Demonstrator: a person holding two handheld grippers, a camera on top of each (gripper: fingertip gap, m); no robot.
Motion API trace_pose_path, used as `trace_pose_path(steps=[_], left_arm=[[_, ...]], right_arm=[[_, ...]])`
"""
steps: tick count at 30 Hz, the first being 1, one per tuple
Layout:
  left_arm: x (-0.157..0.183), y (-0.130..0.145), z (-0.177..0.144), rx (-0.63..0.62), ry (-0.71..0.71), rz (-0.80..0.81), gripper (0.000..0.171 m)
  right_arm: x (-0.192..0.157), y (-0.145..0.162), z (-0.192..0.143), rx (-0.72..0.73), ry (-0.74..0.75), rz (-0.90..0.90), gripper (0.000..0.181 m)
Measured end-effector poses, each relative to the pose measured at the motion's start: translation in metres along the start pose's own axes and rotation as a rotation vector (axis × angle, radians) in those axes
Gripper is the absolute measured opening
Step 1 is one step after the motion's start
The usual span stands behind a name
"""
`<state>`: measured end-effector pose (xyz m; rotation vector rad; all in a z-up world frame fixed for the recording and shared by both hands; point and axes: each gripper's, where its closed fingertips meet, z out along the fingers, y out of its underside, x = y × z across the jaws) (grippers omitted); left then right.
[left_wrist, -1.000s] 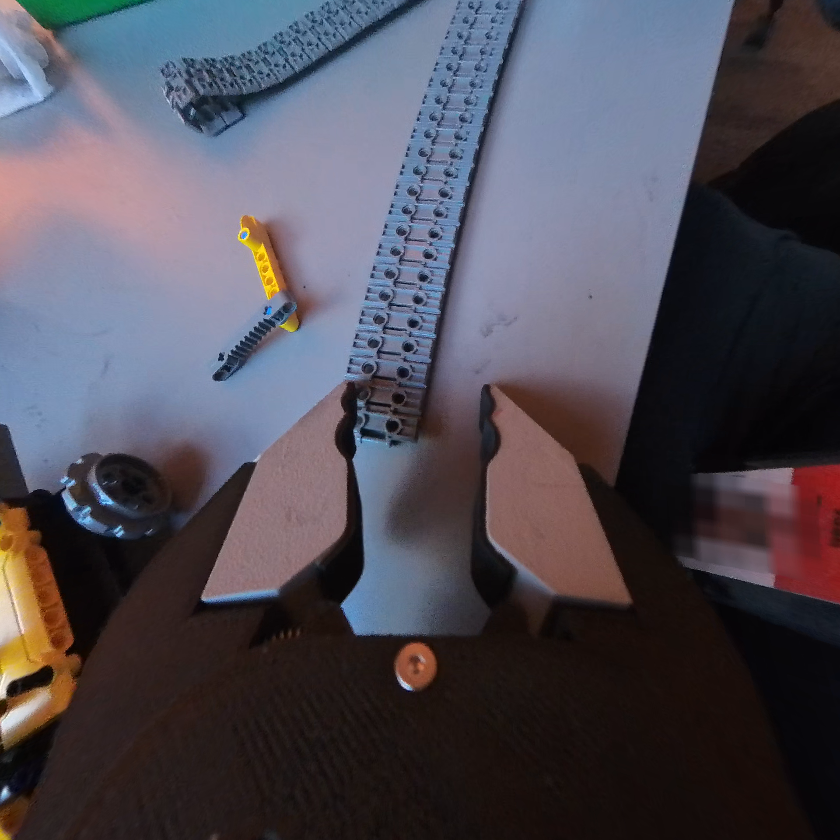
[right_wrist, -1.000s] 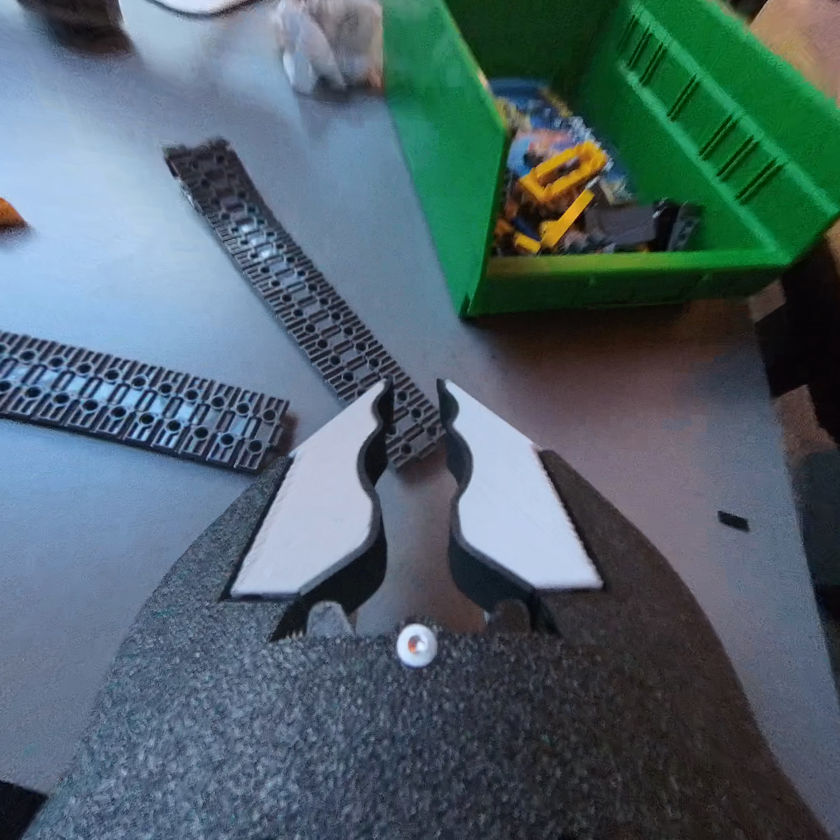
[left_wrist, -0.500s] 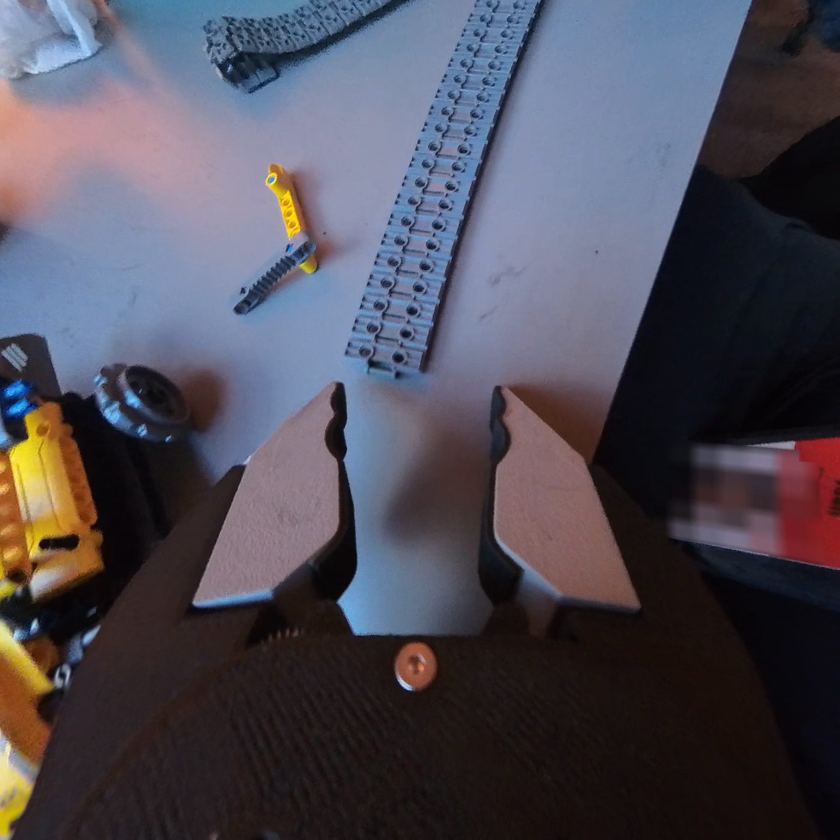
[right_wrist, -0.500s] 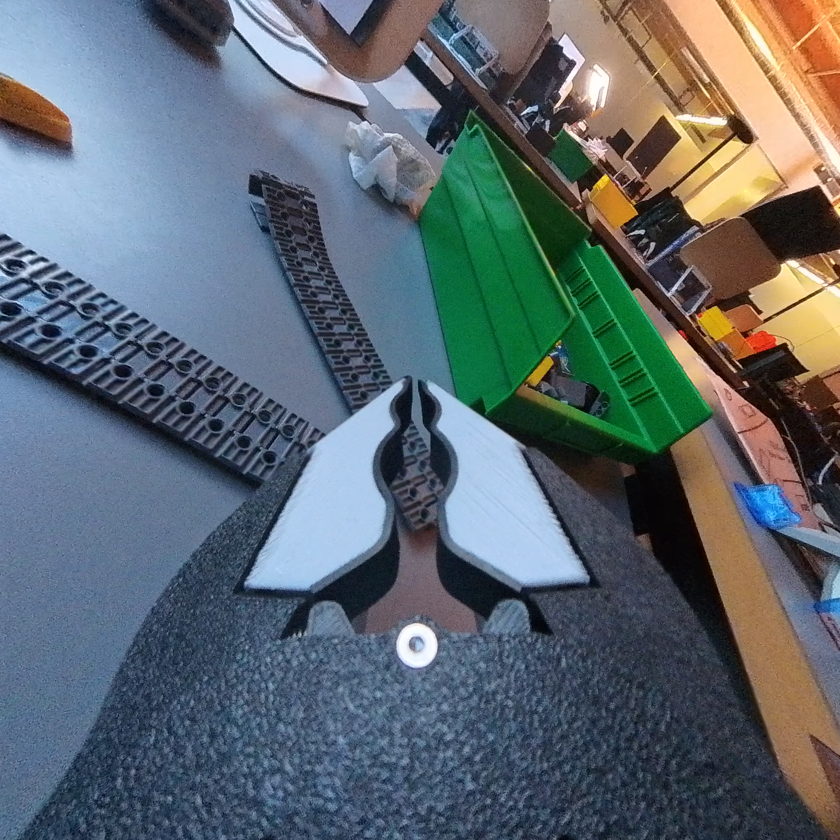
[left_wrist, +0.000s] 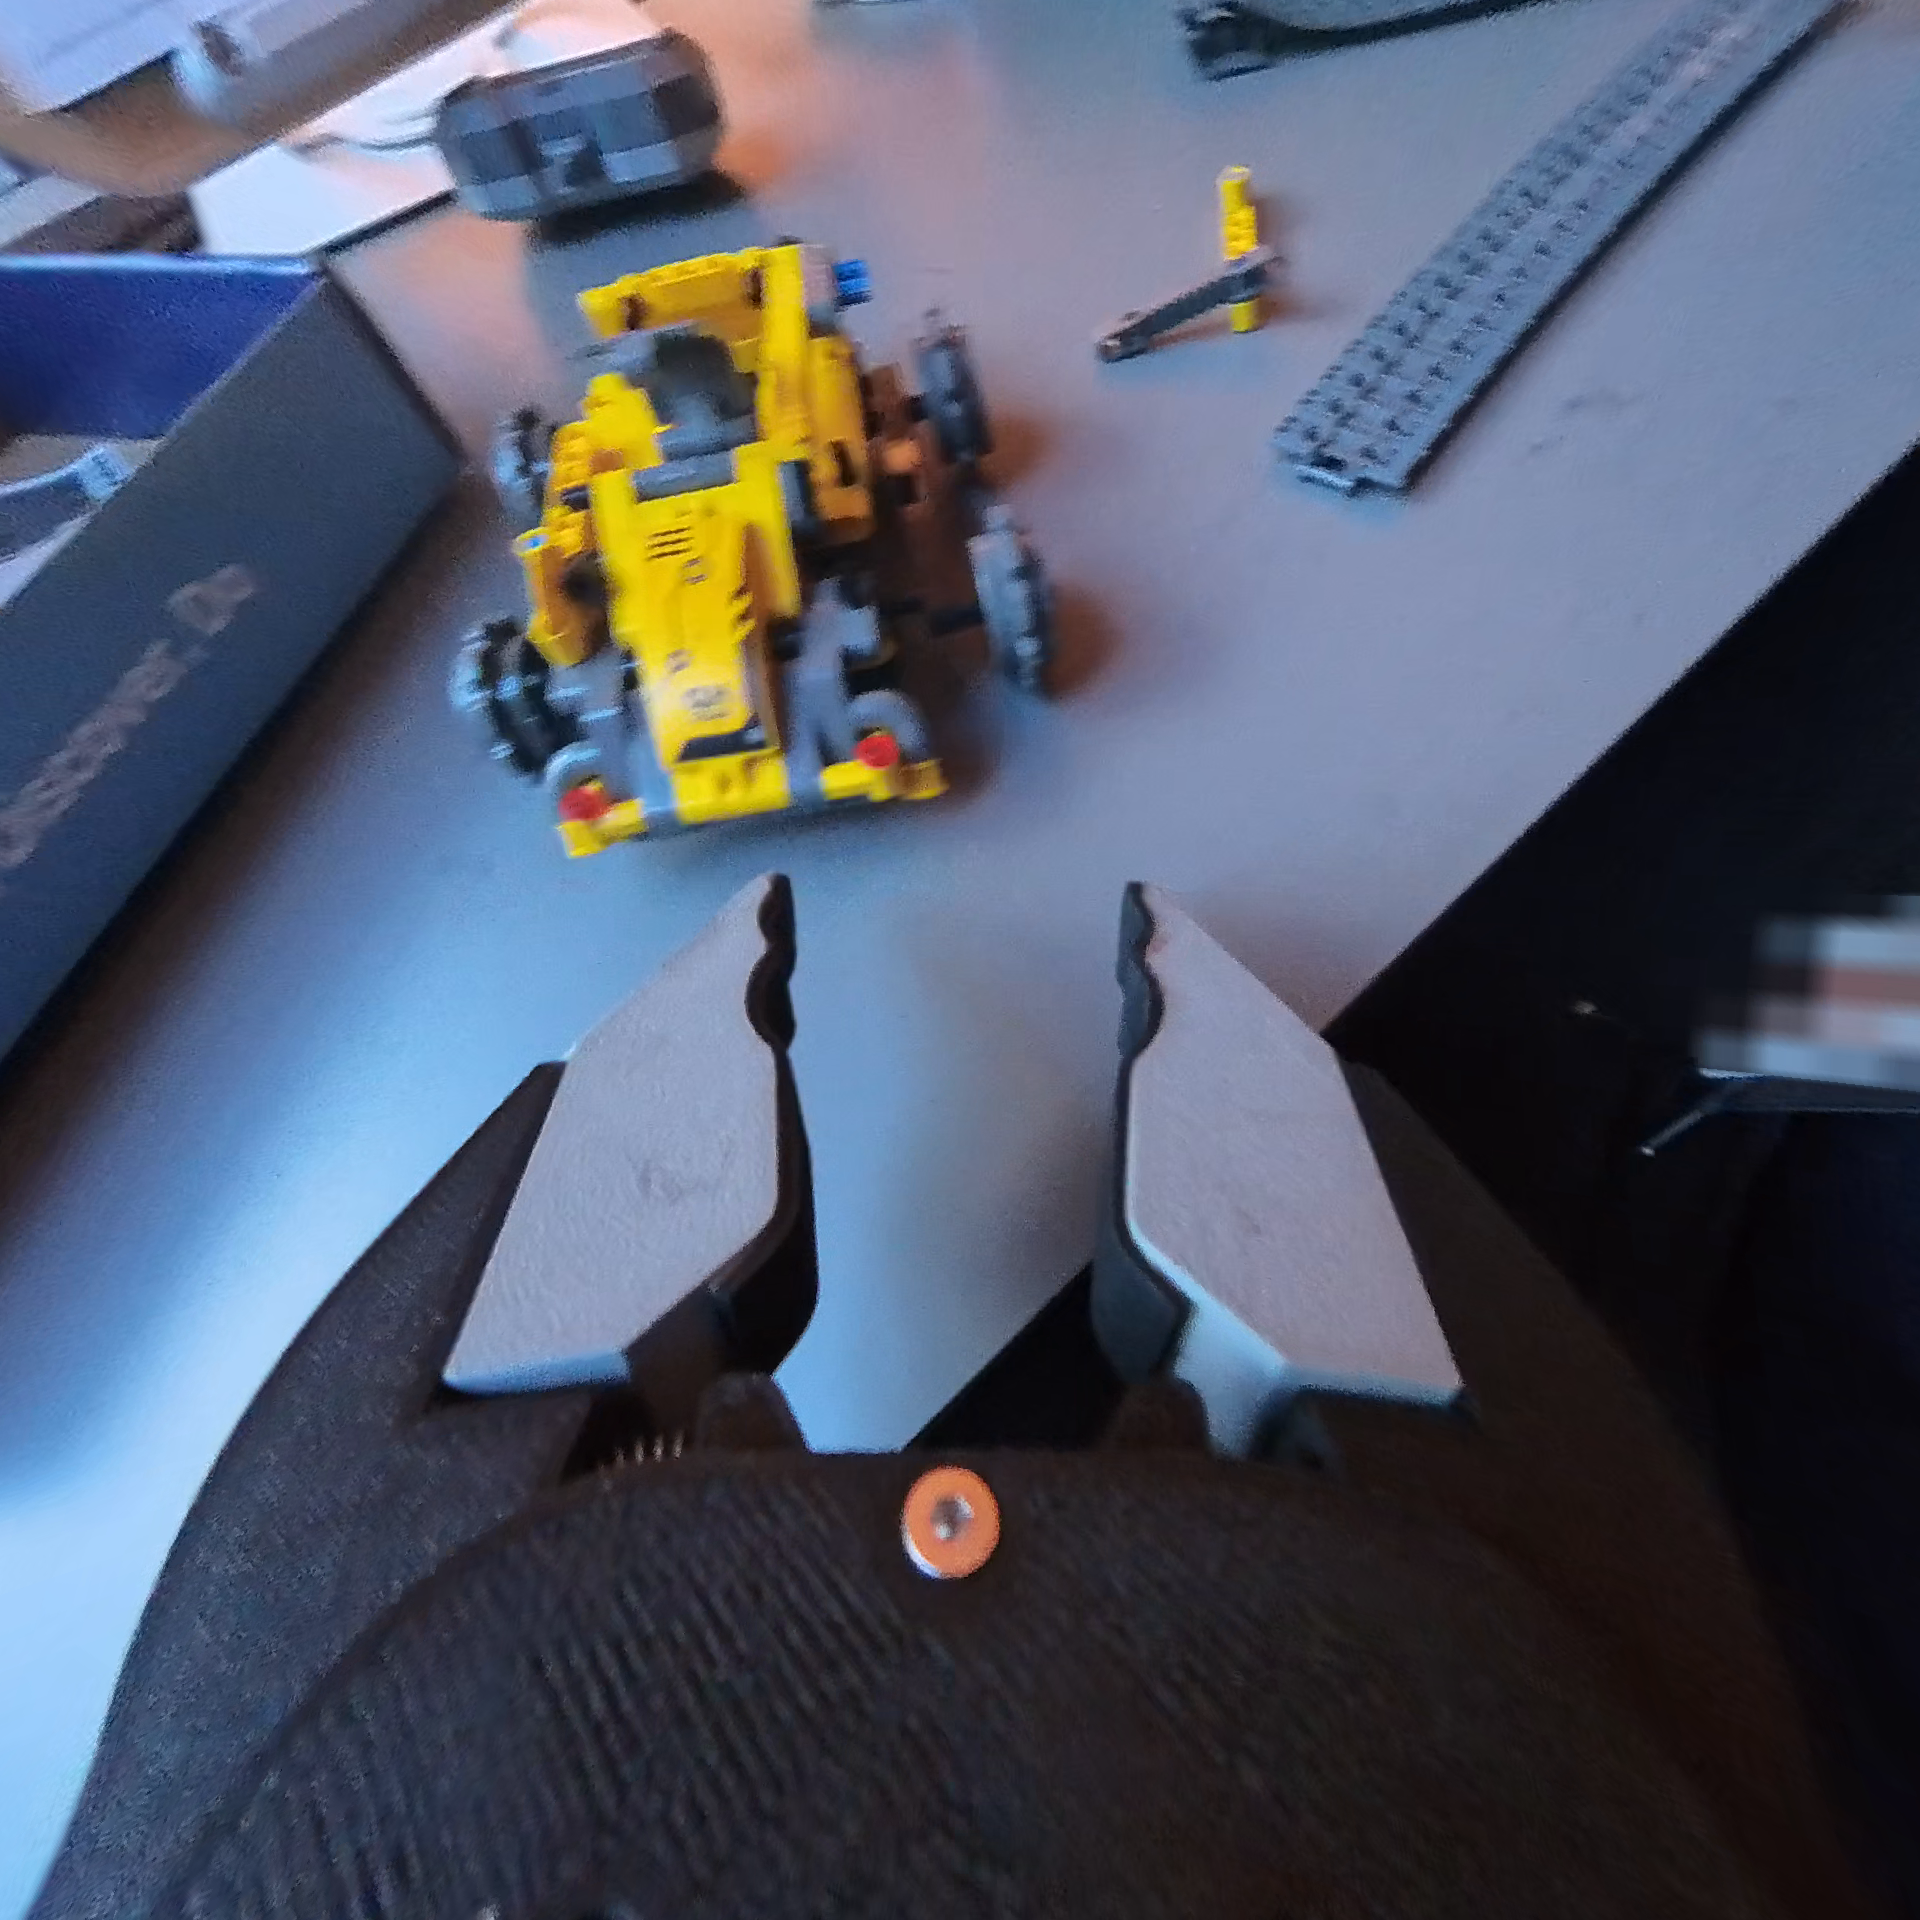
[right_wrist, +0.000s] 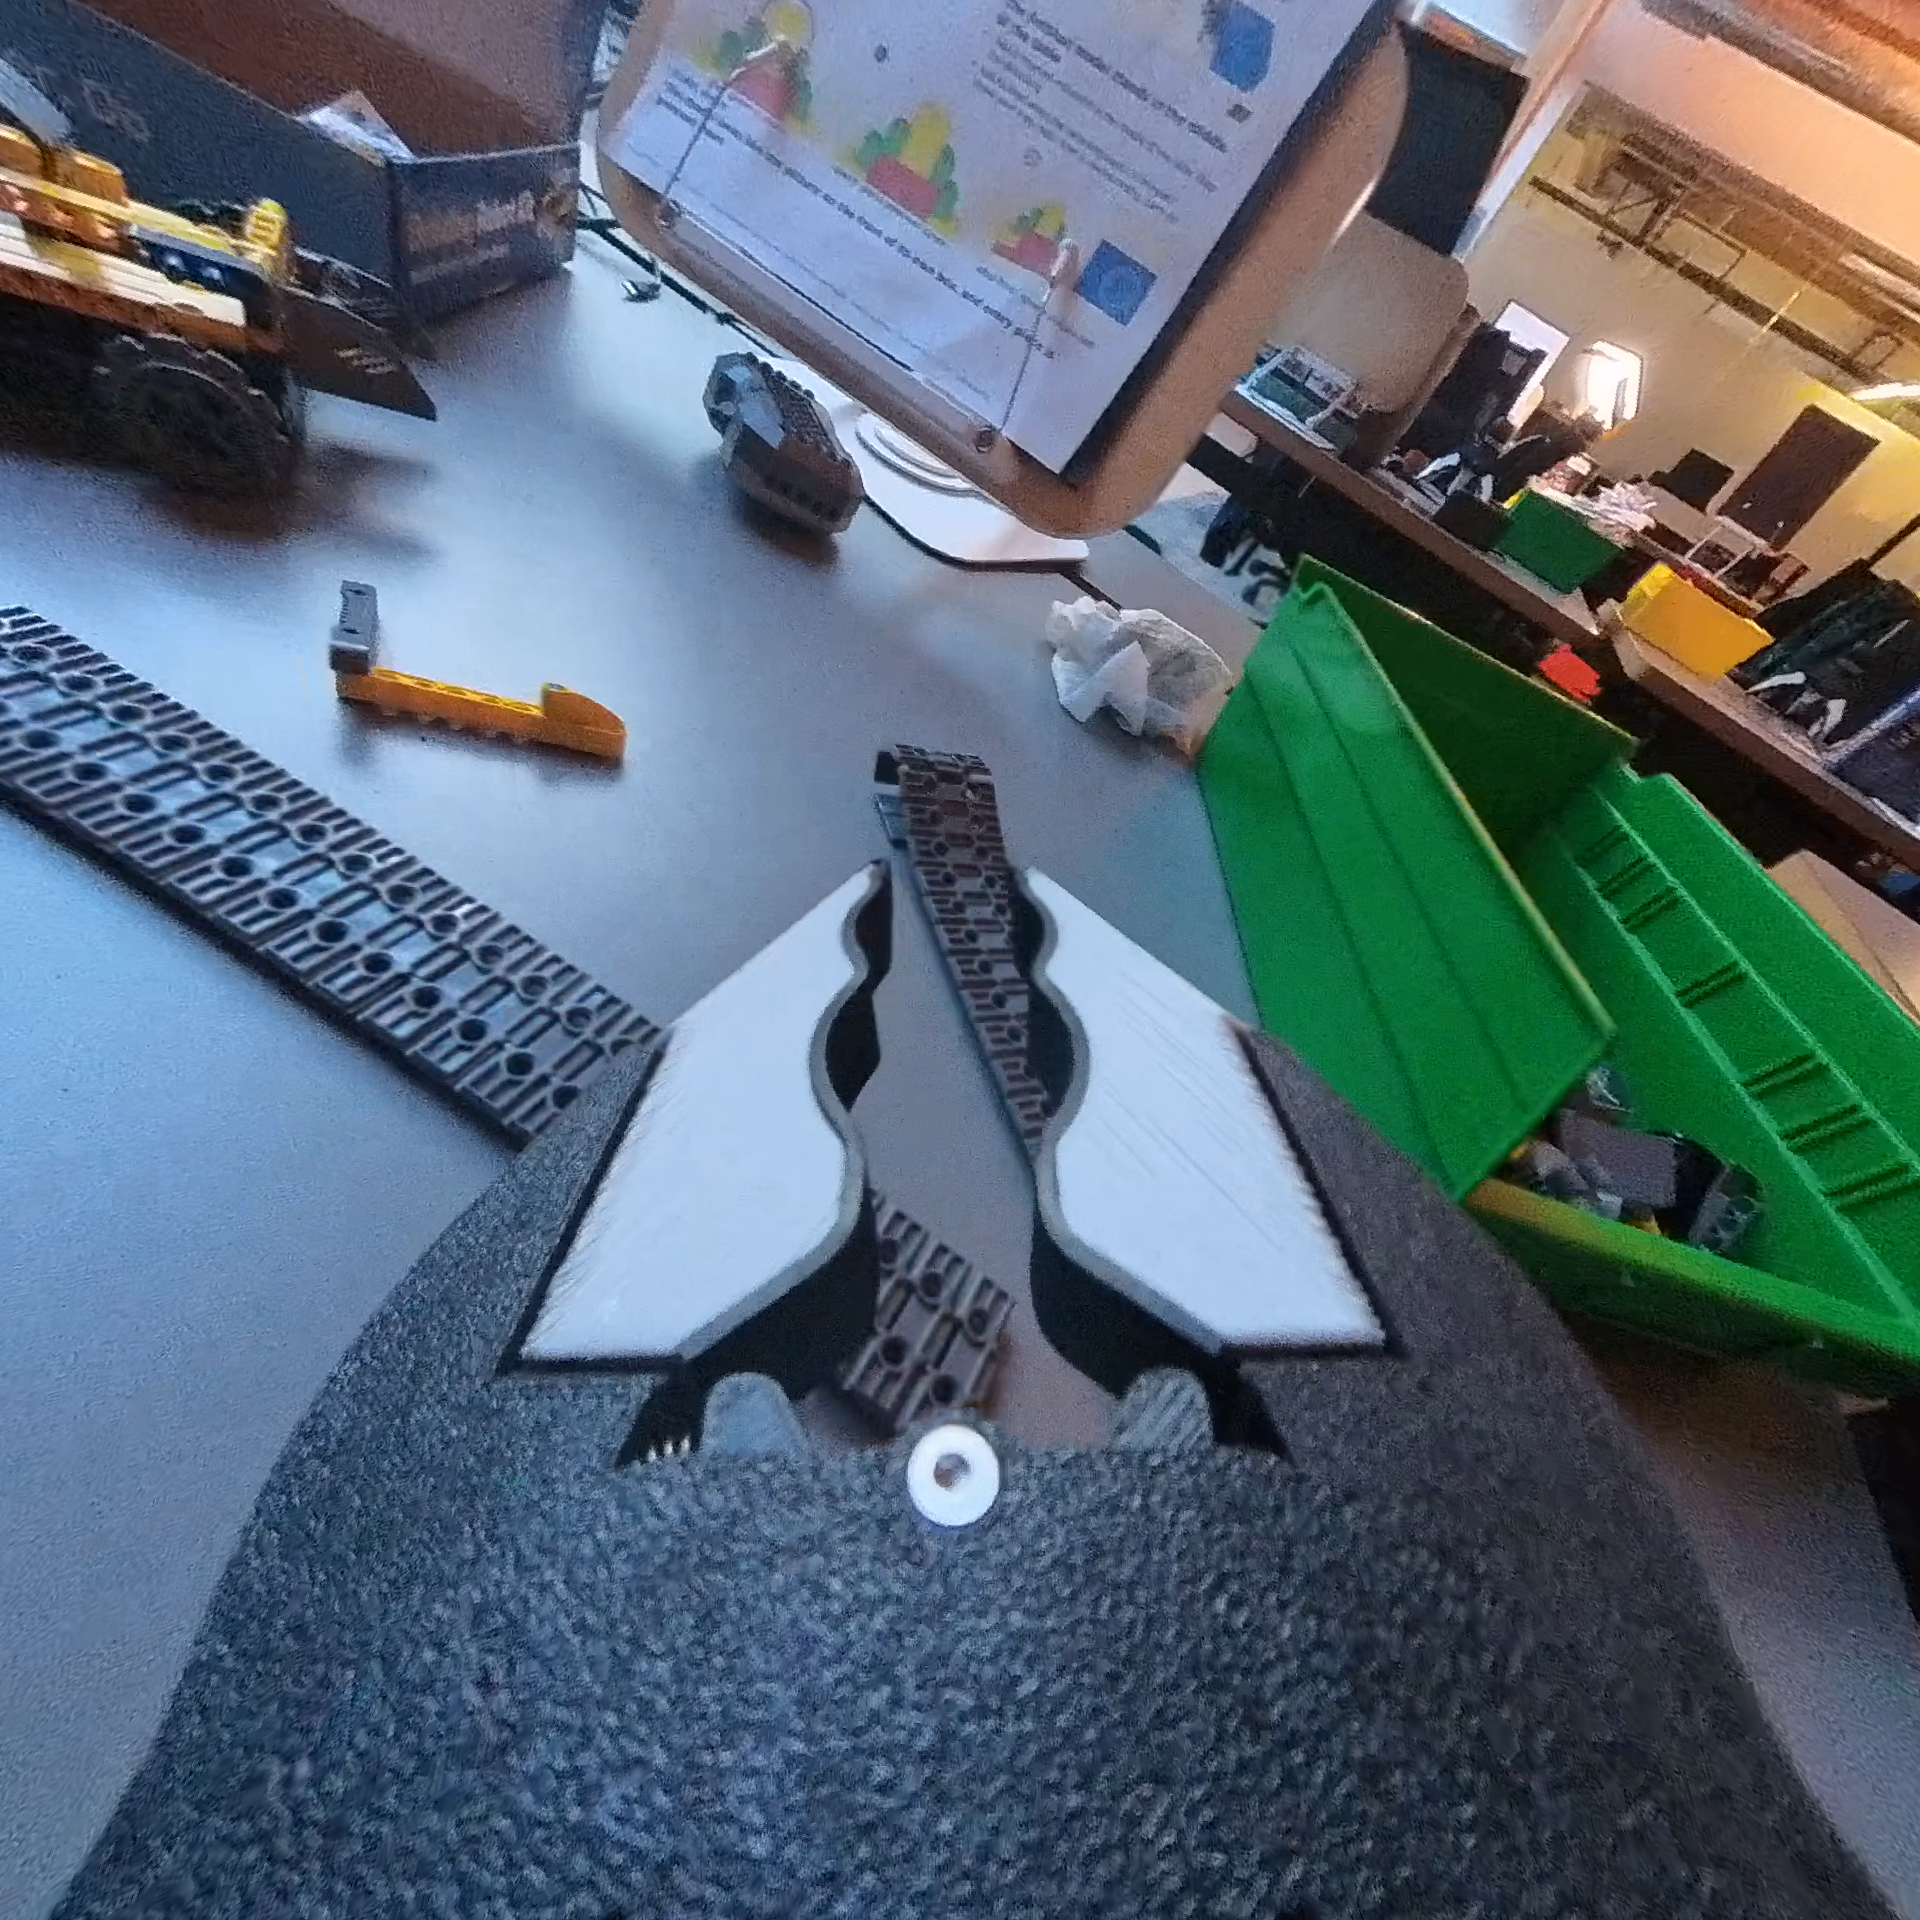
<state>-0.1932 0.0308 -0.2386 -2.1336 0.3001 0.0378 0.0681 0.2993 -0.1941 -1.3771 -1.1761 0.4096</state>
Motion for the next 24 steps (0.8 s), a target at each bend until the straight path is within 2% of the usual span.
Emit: trace_pose_path(steps=[8, 15, 24], left_arm=[[-0.034, 0.010, -0.018, 0.011, -0.064, -0.060, 0.062], [-0.044, 0.011, -0.016, 0.007, -0.077, -0.057, 0.064], [-0.049, 0.009, -0.007, -0.006, -0.065, -0.051, 0.065]], right_arm=[[-0.012, -0.005, 0.008, 0.003, -0.027, -0.034, 0.021], [-0.006, -0.006, 0.005, 0.022, -0.022, 0.016, 0.021], [-0.011, -0.002, 0.008, -0.008, -0.036, -0.017, 0.020]])
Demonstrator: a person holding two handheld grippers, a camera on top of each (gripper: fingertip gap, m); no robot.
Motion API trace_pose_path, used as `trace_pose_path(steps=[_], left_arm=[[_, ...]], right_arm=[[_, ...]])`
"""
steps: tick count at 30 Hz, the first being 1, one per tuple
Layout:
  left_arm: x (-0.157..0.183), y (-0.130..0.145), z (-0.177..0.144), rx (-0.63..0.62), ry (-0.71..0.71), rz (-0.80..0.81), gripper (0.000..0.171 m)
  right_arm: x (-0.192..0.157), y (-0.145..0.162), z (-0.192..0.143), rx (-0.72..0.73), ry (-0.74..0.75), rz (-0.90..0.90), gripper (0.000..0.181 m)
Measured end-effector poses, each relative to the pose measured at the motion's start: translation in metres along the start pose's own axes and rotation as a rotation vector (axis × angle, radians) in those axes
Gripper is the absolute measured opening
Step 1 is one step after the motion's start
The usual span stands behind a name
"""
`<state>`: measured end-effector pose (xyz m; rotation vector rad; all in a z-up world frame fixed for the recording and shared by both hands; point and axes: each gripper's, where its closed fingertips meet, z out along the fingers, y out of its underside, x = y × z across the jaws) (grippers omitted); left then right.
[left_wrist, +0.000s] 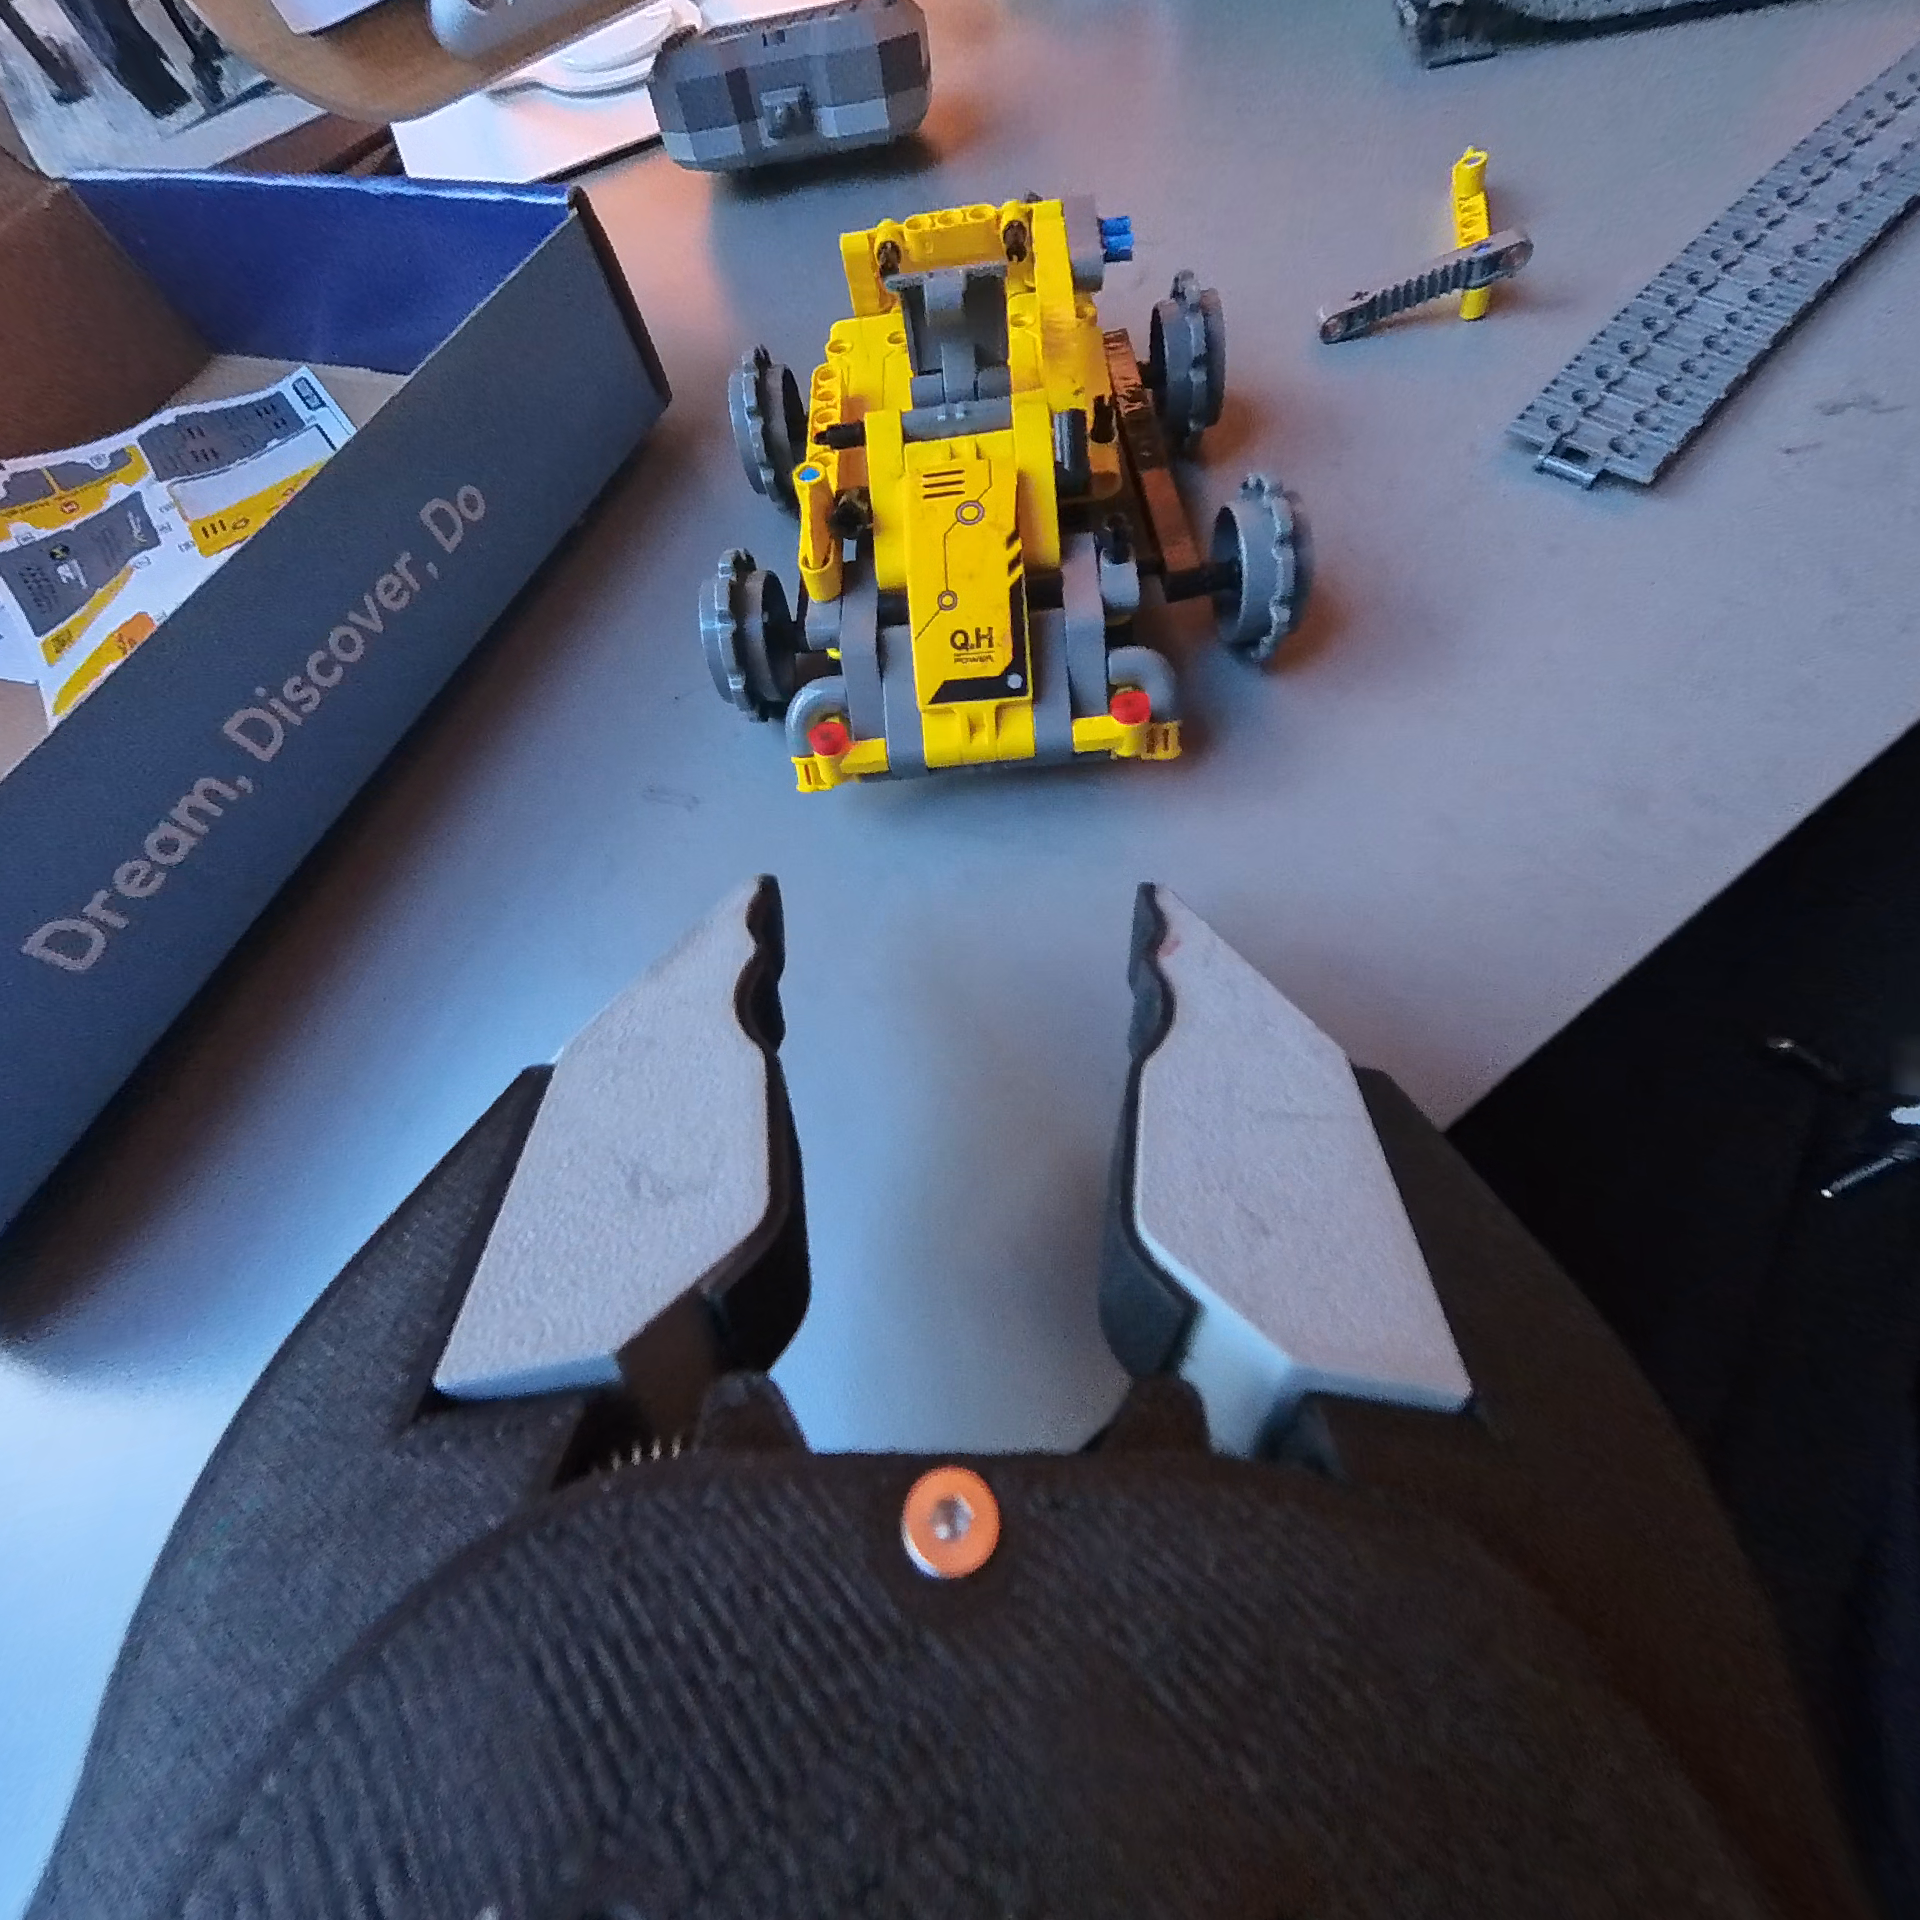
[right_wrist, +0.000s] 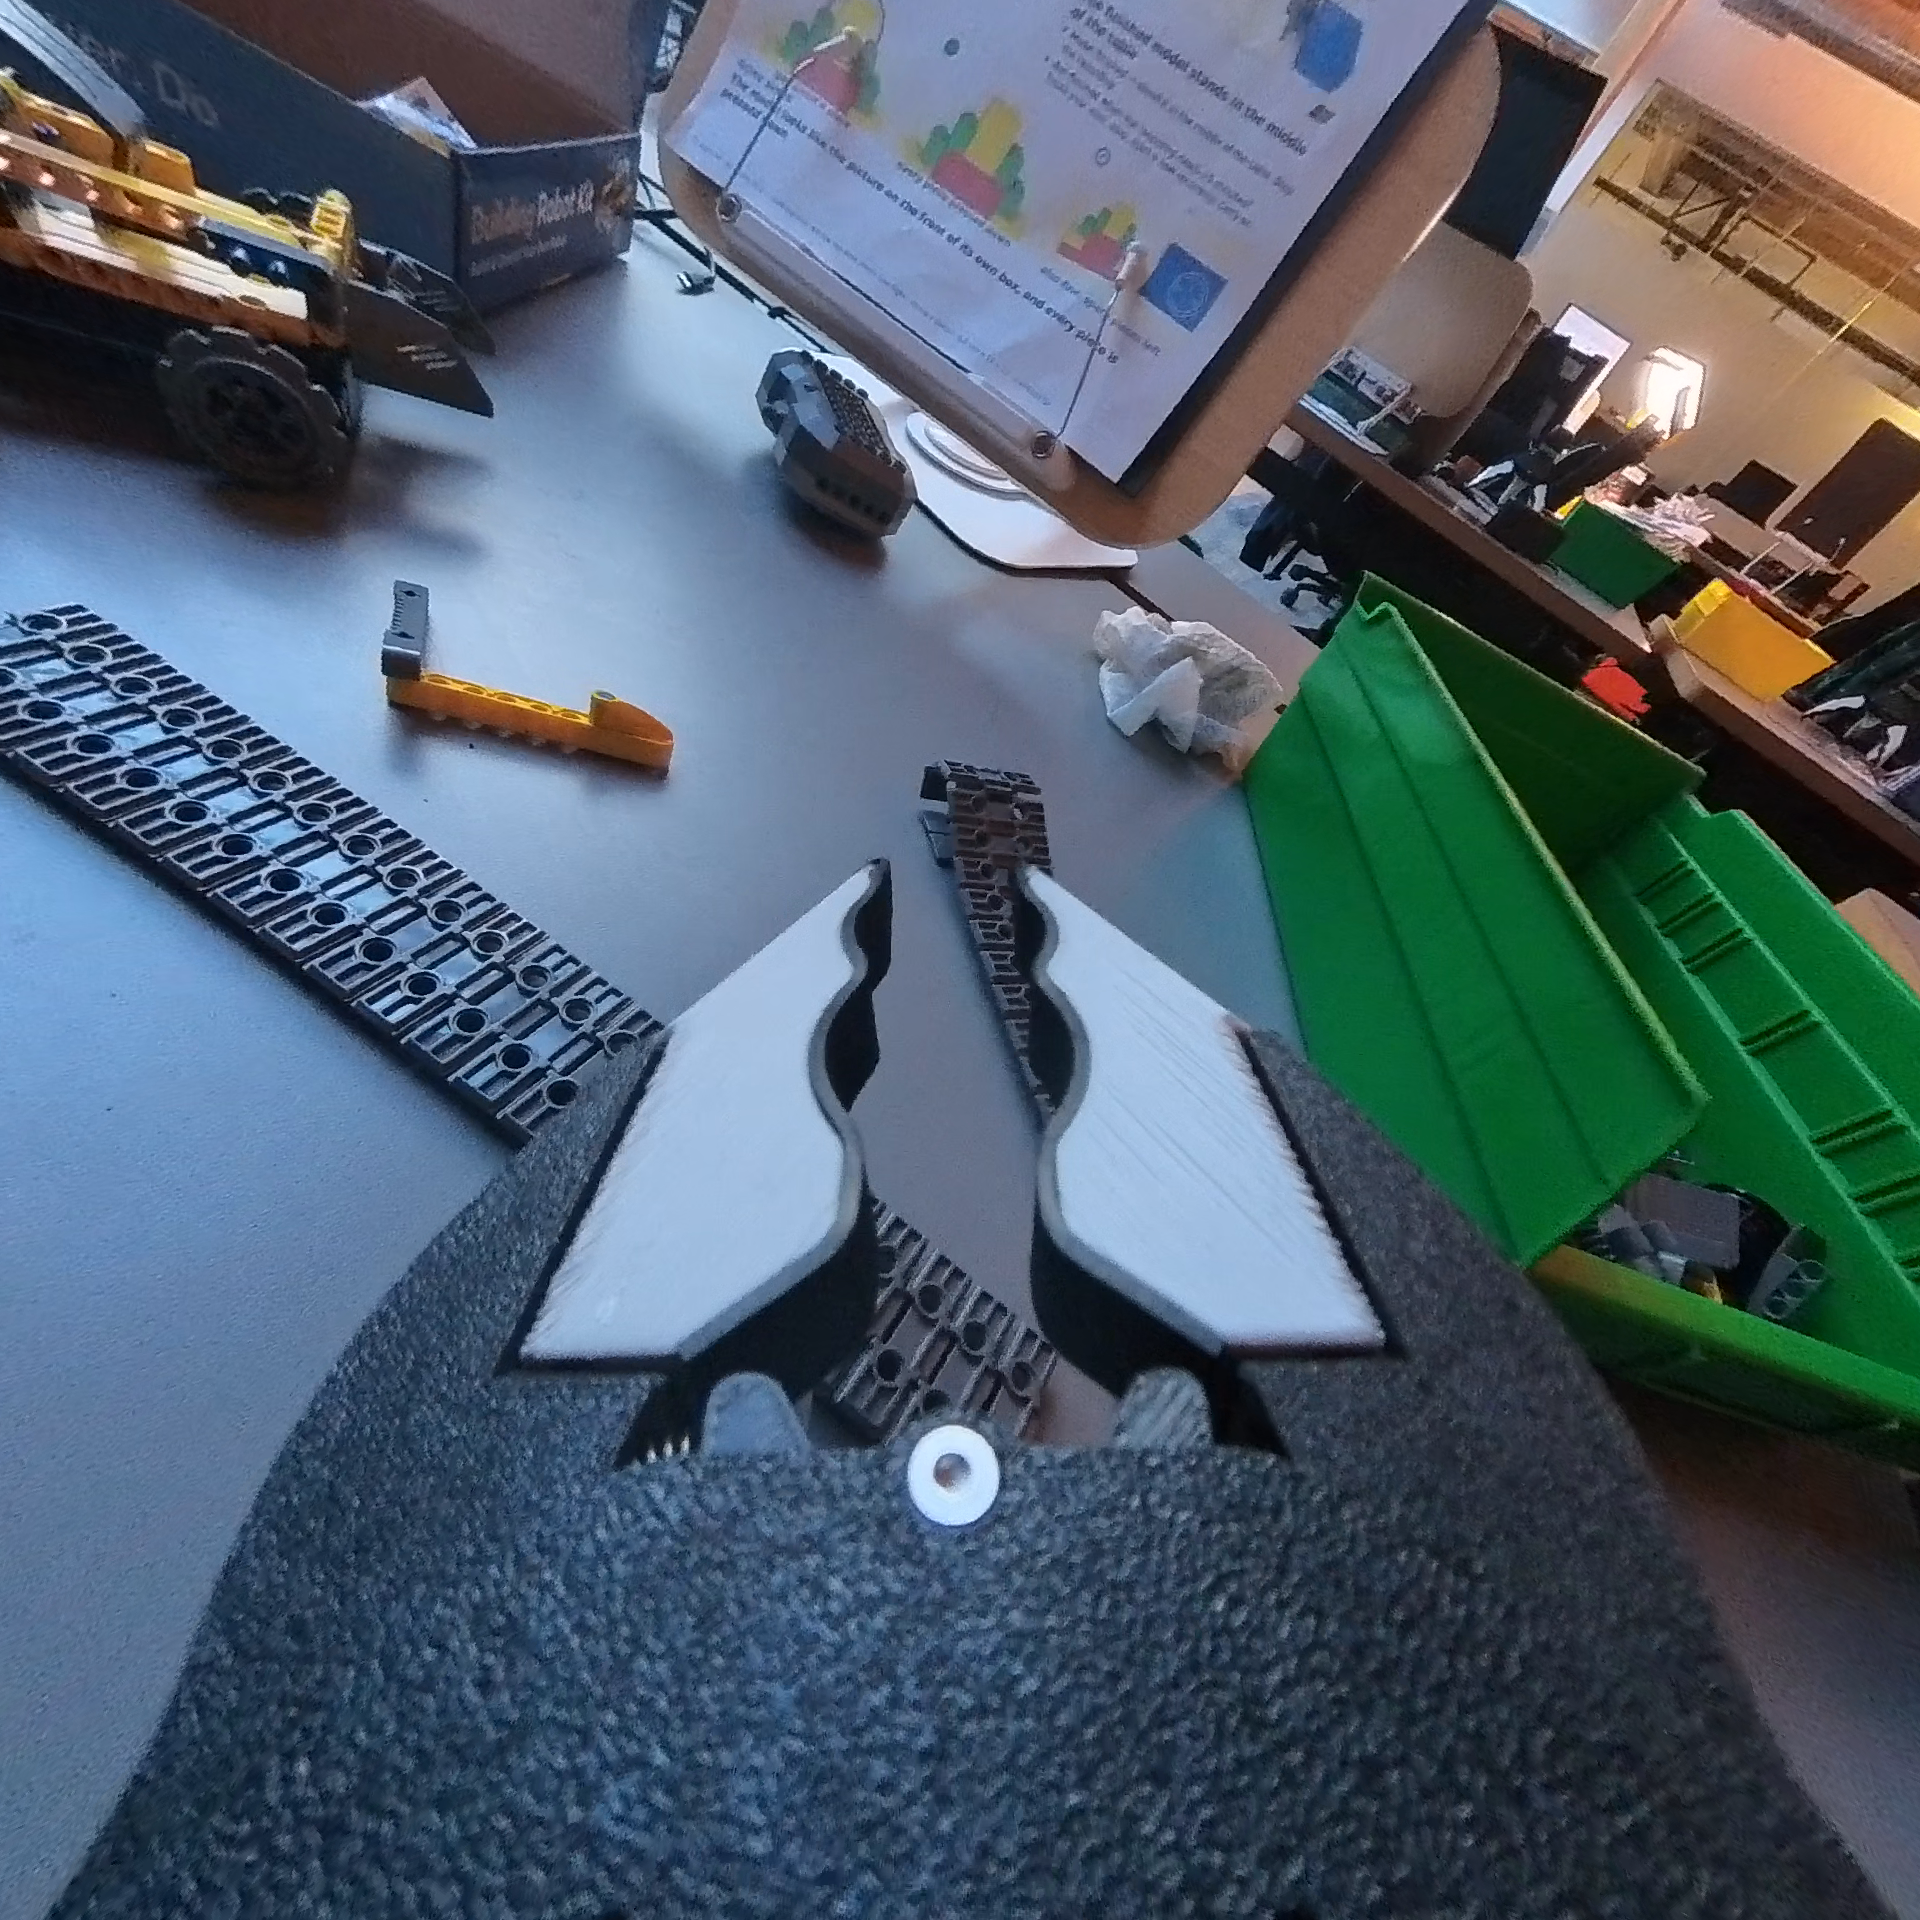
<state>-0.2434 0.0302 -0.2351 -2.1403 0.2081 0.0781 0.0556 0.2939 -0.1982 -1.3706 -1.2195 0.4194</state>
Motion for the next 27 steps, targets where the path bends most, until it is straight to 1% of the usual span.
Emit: trace_pose_path(steps=[6, 10, 13, 17, 18, 20, 22, 25, 27], left_arm=[[-0.005, -0.010, 0.013, -0.010, 0.021, 0.026, 0.065], [0.004, -0.022, 0.027, -0.005, 0.152, 0.010, 0.064], [0.004, -0.033, 0.034, 0.004, 0.206, -0.008, 0.065], [-0.001, -0.030, 0.049, -0.049, 0.198, 0.004, 0.073], [0.001, -0.029, 0.052, -0.063, 0.214, -0.008, 0.073], [0.009, -0.028, 0.055, -0.080, 0.266, -0.052, 0.073], [0.019, -0.028, 0.057, -0.081, 0.288, -0.049, 0.078], [0.056, -0.034, 0.048, -0.072, 0.426, -0.036, 0.071], [0.070, -0.037, 0.044, -0.052, 0.459, -0.019, 0.070]], right_arm=[[-0.004, 0.001, 0.001, -0.007, -0.011, -0.025, 0.019], [-0.005, 0.000, 0.000, -0.004, -0.018, -0.029, 0.019], [-0.006, 0.000, 0.000, -0.002, -0.023, -0.030, 0.018], [-0.008, 0.000, 0.000, -0.002, -0.030, -0.036, 0.017], [-0.008, 0.000, 0.000, -0.002, -0.032, -0.038, 0.017], [-0.009, 0.001, 0.000, -0.002, -0.035, -0.042, 0.017], [-0.010, 0.000, 0.000, -0.001, -0.036, -0.045, 0.016], [-0.010, 0.000, 0.000, 0.002, -0.038, -0.046, 0.016], [-0.011, 0.000, -0.001, 0.004, -0.040, -0.045, 0.016]])
